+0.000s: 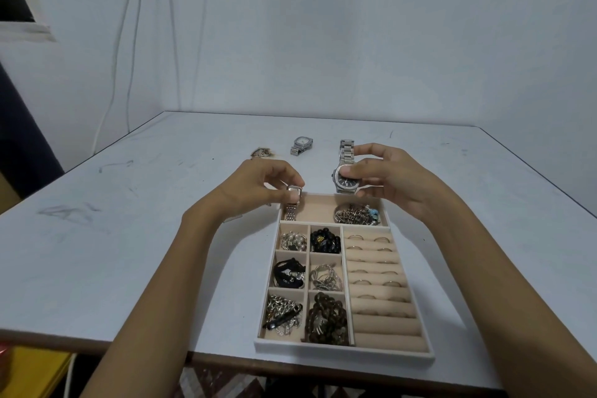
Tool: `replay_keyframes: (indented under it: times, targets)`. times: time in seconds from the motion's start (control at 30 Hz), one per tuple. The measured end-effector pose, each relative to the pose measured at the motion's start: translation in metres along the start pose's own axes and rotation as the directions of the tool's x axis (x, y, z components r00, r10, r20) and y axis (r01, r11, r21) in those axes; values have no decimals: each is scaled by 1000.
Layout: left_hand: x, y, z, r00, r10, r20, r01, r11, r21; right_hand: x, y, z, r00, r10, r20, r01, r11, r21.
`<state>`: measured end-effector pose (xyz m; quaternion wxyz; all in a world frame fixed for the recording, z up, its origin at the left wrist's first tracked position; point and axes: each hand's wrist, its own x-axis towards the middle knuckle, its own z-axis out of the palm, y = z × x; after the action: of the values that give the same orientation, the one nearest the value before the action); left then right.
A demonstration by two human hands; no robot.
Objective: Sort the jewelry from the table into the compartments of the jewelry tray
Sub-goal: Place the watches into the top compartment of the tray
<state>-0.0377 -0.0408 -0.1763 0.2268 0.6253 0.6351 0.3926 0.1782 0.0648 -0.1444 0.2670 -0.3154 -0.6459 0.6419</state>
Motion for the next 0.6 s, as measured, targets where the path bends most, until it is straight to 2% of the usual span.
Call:
replay_keyframes:
  times: [0.23,0.6]
  targets:
    - [0,-5,-3,999,28,-18,-23,973,230,-1,0,1,1000,7,-5,-7,1000,-12]
    - [0,-10,-7,998,70,7,-70,974,217,-1,1,10,996,67,65,-69,997,34]
